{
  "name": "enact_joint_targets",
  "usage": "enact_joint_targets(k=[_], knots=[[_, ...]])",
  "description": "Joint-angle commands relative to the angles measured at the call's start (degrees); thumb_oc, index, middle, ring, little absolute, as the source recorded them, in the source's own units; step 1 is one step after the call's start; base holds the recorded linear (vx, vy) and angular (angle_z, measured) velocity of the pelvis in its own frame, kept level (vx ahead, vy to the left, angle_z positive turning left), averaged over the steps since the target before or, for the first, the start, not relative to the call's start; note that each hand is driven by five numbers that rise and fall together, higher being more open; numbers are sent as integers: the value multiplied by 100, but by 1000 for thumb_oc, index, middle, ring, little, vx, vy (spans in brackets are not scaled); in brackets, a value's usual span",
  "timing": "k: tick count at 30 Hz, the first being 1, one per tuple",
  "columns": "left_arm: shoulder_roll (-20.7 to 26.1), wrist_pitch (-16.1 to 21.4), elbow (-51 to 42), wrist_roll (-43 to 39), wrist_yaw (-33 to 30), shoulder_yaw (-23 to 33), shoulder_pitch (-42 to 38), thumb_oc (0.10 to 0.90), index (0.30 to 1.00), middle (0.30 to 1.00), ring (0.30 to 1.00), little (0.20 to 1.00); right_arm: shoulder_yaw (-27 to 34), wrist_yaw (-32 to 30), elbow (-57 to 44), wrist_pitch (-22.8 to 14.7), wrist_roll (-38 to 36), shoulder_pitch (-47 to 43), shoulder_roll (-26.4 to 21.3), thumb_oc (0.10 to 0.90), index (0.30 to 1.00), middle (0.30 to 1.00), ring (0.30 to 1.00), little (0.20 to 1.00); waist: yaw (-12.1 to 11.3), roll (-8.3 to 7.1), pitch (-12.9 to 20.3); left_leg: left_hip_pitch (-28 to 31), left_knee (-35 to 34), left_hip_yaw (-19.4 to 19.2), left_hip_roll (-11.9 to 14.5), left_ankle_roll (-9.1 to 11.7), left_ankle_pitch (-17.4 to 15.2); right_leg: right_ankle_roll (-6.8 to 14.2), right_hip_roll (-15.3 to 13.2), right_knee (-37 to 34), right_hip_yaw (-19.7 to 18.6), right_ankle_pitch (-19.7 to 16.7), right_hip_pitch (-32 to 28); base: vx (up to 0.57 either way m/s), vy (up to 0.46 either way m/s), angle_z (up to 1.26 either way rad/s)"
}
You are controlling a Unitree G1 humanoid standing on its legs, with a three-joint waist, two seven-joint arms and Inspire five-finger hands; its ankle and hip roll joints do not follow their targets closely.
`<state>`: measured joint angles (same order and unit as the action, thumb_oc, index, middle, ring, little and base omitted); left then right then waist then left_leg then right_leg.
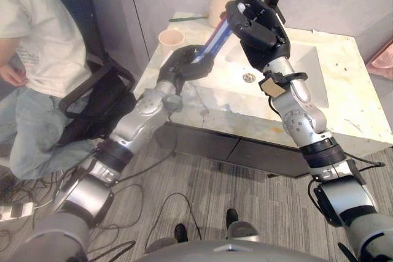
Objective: Organize the bathroom.
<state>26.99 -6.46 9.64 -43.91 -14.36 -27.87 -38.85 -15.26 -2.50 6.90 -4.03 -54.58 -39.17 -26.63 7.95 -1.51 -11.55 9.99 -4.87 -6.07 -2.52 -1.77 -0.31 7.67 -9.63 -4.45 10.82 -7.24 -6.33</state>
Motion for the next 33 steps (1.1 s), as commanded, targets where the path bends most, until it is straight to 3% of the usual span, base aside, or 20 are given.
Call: enact_joint_targets(k=[1, 2, 3, 6, 7, 8, 9, 16, 21, 33], knots=[[-153, 800, 170, 74, -30, 404, -1412, 447, 371, 371, 371, 371, -78, 358, -184, -336, -68, -466, 105, 400, 300, 300, 300, 300, -118, 59, 679, 269, -13, -379, -52, -12, -478, 279, 308, 595, -163, 225, 850, 0, 0, 0], [-150, 790, 167, 73, -35, 405, -1413, 439, 359, 359, 359, 359, -79, 357, -189, -343, -48, -484, 97, 400, 300, 300, 300, 300, -119, 60, 678, 269, -13, -375, -53, -13, -477, 279, 312, 595, -167, 228, 851, 0, 0, 0], [-158, 796, 164, 90, -69, 404, -1411, 400, 300, 300, 300, 300, -85, 348, -208, -339, -20, -524, 97, 400, 300, 300, 300, 300, -119, 60, 675, 268, -13, -364, -54, -13, -478, 280, 318, 592, -182, 227, 855, 0, 0, 0], [-150, 805, 183, 65, -99, 422, -1405, 405, 307, 307, 307, 307, -79, 418, -220, -266, -32, -552, 65, 400, 300, 300, 300, 300, -125, 48, 675, 261, -13, -357, -55, -8, -475, 285, 311, 592, -186, 225, 853, 0, 0, 0], [-150, 803, 173, 65, -109, 441, -1402, 408, 312, 312, 312, 312, -83, 458, -223, -188, -8, -540, 49, 532, 498, 498, 498, 498, -127, 42, 680, 259, -13, -354, -55, -5, -475, 289, 308, 594, -182, 228, 853, 0, 0, 0], [-156, 804, 161, 74, -113, 459, -1393, 408, 312, 312, 312, 312, -97, 495, -235, -118, -43, -520, 26, 717, 775, 775, 775, 775, -126, 35, 685, 252, -13, -358, -53, -5, -471, 290, 304, 590, -180, 227, 853, 0, 0, 0], [-151, 802, 121, 74, -134, 470, -1380, 408, 312, 312, 312, 312, -99, 557, -245, -32, -57, -480, 9, 800, 900, 900, 900, 900, -126, 30, 688, 244, -13, -360, -51, -4, -467, 294, 300, 588, -175, 225, 855, 0, 0, 0], [-96, 768, 46, 97, -117, 511, -1331, 400, 300, 300, 300, 300, -228, 793, -262, 293, 121, -187, -19, 800, 900, 900, 900, 900, -108, 38, 686, 234, -13, -385, -46, -6, -452, 286, 299, 567, -159, 231, 845, 0, 0, 0], [-54, 794, 29, 92, -124, 513, -1270, 405, 307, 307, 307, 307, -224, 847, -336, 304, 199, -39, -26, 800, 900, 900, 900, 900, -88, 46, 676, 233, -13, -402, -45, -9, -461, 289, 304, 561, -171, 235, 847, 0, 0, 0], [-47, 728, -16, 183, -288, 589, -1146, 400, 300, 300, 300, 300, 1, 667, -523, -178, 275, 144, -78, 800, 900, 900, 900, 900, -37, 68, 636, 244, -13, -442, -34, -12, -461, 284, 325, 603, -216, 259, 863, 0, 0, 0]])
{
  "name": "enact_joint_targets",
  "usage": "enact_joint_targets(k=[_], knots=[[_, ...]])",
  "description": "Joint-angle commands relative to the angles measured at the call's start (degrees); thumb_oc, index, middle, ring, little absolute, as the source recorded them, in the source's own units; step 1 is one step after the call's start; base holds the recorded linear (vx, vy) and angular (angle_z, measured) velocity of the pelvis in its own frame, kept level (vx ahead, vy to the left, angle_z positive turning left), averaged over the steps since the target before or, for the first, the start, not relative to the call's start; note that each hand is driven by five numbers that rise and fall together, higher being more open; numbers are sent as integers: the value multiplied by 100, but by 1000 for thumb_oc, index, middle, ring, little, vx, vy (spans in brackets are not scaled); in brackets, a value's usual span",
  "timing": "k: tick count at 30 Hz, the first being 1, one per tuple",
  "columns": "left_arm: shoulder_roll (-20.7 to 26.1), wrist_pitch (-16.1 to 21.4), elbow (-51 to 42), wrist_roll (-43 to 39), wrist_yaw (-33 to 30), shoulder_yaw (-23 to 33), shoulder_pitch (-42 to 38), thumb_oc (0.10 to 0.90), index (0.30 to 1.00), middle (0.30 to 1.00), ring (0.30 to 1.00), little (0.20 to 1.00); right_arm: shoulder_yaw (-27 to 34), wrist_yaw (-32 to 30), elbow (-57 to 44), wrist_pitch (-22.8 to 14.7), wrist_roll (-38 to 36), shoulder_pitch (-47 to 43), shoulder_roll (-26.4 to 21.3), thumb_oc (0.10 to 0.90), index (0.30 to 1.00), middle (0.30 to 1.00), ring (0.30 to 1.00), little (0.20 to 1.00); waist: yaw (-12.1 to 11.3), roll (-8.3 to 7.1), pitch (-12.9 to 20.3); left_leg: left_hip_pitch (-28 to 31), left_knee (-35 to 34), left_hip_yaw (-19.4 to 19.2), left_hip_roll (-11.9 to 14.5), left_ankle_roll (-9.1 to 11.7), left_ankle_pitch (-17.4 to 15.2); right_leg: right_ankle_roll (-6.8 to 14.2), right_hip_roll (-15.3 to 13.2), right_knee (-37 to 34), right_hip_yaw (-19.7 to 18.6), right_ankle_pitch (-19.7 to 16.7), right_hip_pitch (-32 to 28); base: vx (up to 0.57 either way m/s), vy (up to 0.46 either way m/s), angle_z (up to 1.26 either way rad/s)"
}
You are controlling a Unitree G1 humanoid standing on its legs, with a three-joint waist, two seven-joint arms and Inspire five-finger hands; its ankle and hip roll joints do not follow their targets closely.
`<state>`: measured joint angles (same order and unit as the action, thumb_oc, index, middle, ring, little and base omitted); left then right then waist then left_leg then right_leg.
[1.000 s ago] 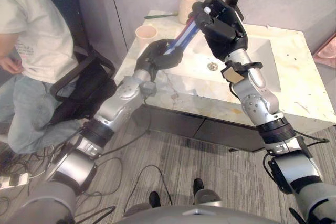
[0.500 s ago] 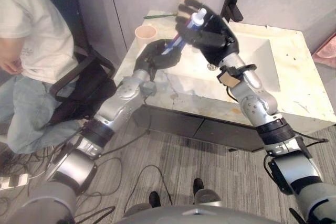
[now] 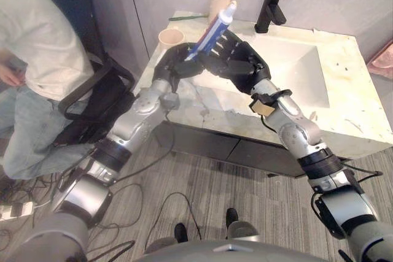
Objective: Organize the bathroom.
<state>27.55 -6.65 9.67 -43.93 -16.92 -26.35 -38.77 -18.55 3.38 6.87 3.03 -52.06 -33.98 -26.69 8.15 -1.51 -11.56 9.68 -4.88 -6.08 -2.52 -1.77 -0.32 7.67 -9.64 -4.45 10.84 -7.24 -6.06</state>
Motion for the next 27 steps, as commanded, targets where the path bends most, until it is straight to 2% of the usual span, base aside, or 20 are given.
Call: enact_joint_targets(k=[1, 12, 27], knots=[[-100, 726, -10, 179, -72, 462, -1138, 400, 300, 300, 300, 300, 389, 72, -575, -970, -6, -349, -101, 800, 900, 900, 900, 900, -39, 69, 633, 283, -12, -452, -33, -11, -463, 286, 332, 621, -227, 265, 845, 0, 0, 0], [-181, 624, 140, 138, -53, 505, -1090, 400, 300, 300, 300, 300, 546, -97, -786, -1394, 31, -448, -92, 800, 900, 900, 900, 900, -3, 85, 648, 301, -12, -467, -35, -17, -464, 295, 362, 593, -281, 282, 815, 0, 0, 0], [-257, 655, 175, 164, -30, 419, -1248, 400, 300, 300, 300, 300, 364, -258, -555, -1441, 114, -692, 19, 800, 900, 900, 900, 900, -97, 62, 698, 273, -12, -444, -31, -14, -464, 295, 346, 497, -204, 285, 739, 0, 0, 0]])
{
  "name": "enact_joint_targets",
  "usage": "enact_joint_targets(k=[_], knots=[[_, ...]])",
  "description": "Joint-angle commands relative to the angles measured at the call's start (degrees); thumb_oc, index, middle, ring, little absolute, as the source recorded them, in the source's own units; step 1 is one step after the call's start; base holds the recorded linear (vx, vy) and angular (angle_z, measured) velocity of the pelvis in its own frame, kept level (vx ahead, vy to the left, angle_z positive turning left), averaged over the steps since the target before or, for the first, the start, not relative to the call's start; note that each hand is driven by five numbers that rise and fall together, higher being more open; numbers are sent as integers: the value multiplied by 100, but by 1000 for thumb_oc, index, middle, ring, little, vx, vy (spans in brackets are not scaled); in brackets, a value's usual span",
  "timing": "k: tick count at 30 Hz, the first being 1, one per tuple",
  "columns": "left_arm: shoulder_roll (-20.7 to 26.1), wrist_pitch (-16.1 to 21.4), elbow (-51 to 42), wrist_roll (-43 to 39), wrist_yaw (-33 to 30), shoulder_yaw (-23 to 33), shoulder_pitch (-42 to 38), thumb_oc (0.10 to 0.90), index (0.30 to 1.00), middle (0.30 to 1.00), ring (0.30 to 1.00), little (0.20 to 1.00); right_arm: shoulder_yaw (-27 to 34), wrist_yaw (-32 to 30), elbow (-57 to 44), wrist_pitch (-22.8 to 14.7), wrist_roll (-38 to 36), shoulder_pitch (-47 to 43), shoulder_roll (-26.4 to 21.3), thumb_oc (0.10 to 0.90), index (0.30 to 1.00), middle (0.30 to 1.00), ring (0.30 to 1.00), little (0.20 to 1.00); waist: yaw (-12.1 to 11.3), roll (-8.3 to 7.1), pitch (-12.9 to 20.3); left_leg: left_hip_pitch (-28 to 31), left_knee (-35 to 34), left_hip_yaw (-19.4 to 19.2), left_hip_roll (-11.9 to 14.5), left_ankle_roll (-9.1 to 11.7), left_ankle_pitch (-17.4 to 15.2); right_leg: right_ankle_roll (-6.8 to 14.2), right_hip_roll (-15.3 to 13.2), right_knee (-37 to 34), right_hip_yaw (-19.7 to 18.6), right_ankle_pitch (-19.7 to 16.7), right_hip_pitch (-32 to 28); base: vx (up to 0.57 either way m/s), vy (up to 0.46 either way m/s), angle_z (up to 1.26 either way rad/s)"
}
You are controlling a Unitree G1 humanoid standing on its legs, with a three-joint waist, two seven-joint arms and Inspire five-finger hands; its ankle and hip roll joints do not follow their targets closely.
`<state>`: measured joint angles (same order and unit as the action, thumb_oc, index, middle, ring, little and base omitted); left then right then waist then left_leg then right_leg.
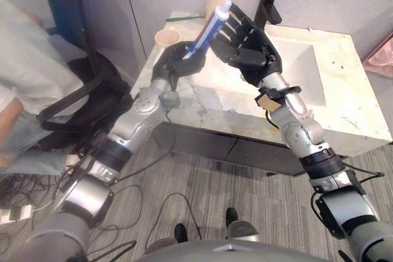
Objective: Organize the bathroom.
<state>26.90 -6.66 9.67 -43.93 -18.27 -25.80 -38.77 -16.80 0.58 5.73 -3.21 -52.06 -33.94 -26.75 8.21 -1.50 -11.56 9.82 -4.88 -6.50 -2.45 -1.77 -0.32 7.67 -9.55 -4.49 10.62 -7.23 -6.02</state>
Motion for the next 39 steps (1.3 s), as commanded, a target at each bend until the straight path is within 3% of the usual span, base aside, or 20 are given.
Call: enact_joint_targets(k=[1, 15, 16, 17, 19, 21, 25, 26, 36, 39], knots=[[-196, 654, 178, 163, 105, 364, -1254, 400, 300, 300, 300, 300, 191, 25, -431, -819, 116, -705, 34, 800, 900, 900, 900, 900, -106, 62, 700, 260, -12, -400, -38, -13, -464, 295, 337, 499, -181, 285, 732, 0, 0, 0], [-253, 627, 291, 141, 196, 385, -1275, 400, 300, 300, 300, 300, 139, -80, -319, -915, 151, -1048, 48, 800, 900, 900, 900, 900, -192, 46, 732, 242, -12, -345, -38, 12, -444, 290, 327, 490, -139, 312, 683, 0, 0, 0], [-248, 625, 286, 129, 204, 389, -1271, 400, 300, 300, 300, 300, 138, -82, -323, -919, 130, -1052, 44, 776, 865, 865, 865, 865, -197, 45, 733, 246, -12, -344, -38, 13, -444, 288, 327, 487, -135, 317, 672, 0, 0, 0], [-250, 621, 287, 128, 205, 390, -1280, 400, 300, 300, 300, 300, 137, -83, -314, -939, 133, -1065, 51, 706, 759, 759, 759, 759, -202, 44, 734, 242, -12, -339, -39, 13, -439, 287, 328, 486, -140, 320, 669, 0, 0, 0], [-254, 615, 294, 140, 229, 401, -1276, 400, 300, 300, 300, 300, 139, -80, -312, -928, 149, -1097, 53, 685, 728, 728, 728, 728, -211, 41, 740, 241, -12, -335, -39, 13, -439, 285, 330, 482, -140, 322, 664, 0, 0, 0], [-240, 618, 296, 136, 243, 399, -1263, 400, 300, 300, 300, 300, 123, -81, -304, -911, 157, -1125, 46, 599, 599, 599, 599, 599, -219, 38, 747, 236, -12, -331, -39, 14, -436, 285, 333, 470, -142, 325, 653, 0, 0, 0], [-261, 624, 327, 132, 276, 409, -1256, 400, 300, 300, 300, 300, 125, -84, -273, -882, 155, -1133, 50, 499, 448, 448, 448, 448, -228, 32, 755, 235, -12, -321, -42, 17, -430, 281, 337, 452, -136, 327, 632, 0, 0, 0], [-264, 639, 341, 141, 276, 397, -1264, 400, 300, 300, 300, 300, 116, -89, -265, -880, 147, -1130, 50, 413, 319, 319, 319, 319, -226, 31, 754, 236, -12, -326, -39, 18, -430, 284, 333, 450, -131, 321, 633, 0, 0, 0], [-234, 647, 340, 152, 270, 416, -1270, 400, 300, 300, 300, 300, 111, -103, -261, -851, 234, -1108, 50, 400, 300, 300, 300, 300, -224, 36, 751, 217, -12, -352, -33, 24, -422, 277, 341, 408, -137, 323, 599, 0, 0, 0], [-234, 637, 344, 166, 290, 407, -1279, 477, 415, 415, 415, 415, 113, -106, -270, -893, 289, -1113, 8, 400, 300, 300, 300, 300, -216, 37, 748, 223, -12, -365, -33, 26, -418, 278, 340, 414, -135, 329, 592, 0, 0, 0]])
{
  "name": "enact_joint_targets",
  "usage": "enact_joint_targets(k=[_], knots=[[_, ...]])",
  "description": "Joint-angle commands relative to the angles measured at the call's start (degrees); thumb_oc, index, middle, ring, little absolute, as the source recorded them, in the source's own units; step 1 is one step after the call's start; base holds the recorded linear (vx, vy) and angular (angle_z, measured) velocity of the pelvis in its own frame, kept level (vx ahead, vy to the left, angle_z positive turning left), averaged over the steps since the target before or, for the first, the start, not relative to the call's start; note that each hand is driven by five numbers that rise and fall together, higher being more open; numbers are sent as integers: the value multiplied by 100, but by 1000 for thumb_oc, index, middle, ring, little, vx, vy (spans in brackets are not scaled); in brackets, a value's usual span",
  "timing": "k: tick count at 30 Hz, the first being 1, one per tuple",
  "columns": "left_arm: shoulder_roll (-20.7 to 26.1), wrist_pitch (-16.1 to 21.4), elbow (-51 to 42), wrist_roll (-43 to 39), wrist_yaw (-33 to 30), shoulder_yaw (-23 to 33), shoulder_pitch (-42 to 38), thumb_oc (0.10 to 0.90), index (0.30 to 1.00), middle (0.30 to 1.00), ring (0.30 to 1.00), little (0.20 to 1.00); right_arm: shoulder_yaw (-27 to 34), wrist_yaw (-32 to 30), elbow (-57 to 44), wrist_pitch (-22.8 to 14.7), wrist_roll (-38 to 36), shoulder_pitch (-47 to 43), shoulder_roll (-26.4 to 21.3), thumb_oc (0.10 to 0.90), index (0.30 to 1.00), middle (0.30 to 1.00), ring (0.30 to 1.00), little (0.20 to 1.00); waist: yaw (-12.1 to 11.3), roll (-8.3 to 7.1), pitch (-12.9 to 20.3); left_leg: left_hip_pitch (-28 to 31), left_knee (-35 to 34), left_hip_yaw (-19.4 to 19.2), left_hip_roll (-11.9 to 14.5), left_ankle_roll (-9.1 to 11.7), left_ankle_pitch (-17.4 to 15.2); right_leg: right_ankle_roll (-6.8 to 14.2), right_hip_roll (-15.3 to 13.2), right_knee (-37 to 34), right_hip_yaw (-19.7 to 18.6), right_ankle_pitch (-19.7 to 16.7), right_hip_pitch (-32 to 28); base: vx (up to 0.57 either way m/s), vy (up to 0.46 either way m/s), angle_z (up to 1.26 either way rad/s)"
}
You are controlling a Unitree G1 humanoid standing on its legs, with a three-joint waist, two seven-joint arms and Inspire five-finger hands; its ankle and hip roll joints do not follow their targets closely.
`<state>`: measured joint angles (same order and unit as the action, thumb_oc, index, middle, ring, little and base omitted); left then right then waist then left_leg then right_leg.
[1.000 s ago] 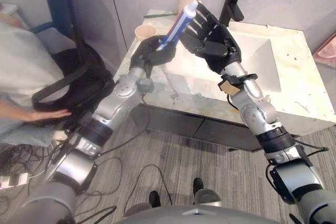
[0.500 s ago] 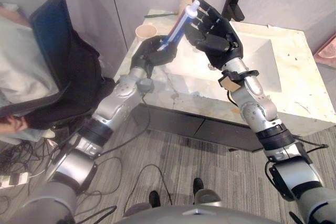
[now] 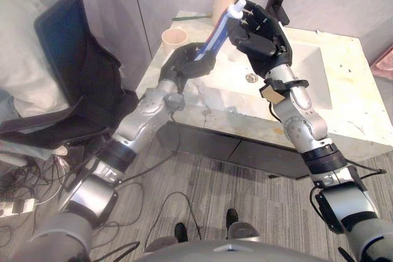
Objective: Organize the bathroom.
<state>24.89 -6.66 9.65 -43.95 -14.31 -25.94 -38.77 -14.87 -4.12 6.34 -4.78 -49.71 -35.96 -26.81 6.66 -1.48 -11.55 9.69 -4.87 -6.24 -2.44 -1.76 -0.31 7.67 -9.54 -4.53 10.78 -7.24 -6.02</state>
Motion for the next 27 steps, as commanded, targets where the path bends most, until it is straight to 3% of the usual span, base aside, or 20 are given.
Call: enact_joint_targets(k=[1, 2, 8, 16, 27], knots=[[-34, 633, 343, 180, -109, 422, -1278, 576, 564, 564, 564, 564, -81, 364, -333, -743, 73, -911, 11, 400, 300, 300, 300, 300, -61, 35, 747, 237, -13, -391, -35, 26, -419, 278, 338, 420, -151, 330, 593, 0, 0, 0], [-42, 622, 353, 238, -118, 416, -1282, 800, 900, 900, 900, 900, -83, 359, -325, -772, 112, -936, -3, 400, 300, 300, 300, 300, -61, 32, 743, 238, -13, -387, -38, 23, -420, 278, 338, 425, -155, 332, 595, 0, 0, 0], [14, 466, 325, 212, 125, 417, -1241, 800, 900, 900, 900, 900, -46, 279, -329, -908, 229, -1038, -119, 400, 300, 300, 300, 300, -88, 30, 741, 228, -13, -356, -41, 32, -415, 284, 335, 417, -170, 329, 579, -25, 9, 0], [241, -30, 70, 466, 503, 445, -1069, 800, 900, 900, 900, 900, 86, 11, -303, -1083, 364, -1280, -505, 400, 300, 300, 300, 300, -191, 25, 766, 199, -13, -281, -51, 45, -430, 312, 260, 436, -83, 289, 603, -49, 26, 2], [613, -153, -486, 550, 845, 592, -789, 800, 900, 900, 900, 900, 213, -326, -97, -1483, 584, -1590, -947, 400, 300, 300, 300, 300, -442, 53, 759, 166, -13, -132, -105, 62, -451, 339, 66, 453, 122, 141, 631, -60, 44, 7]])
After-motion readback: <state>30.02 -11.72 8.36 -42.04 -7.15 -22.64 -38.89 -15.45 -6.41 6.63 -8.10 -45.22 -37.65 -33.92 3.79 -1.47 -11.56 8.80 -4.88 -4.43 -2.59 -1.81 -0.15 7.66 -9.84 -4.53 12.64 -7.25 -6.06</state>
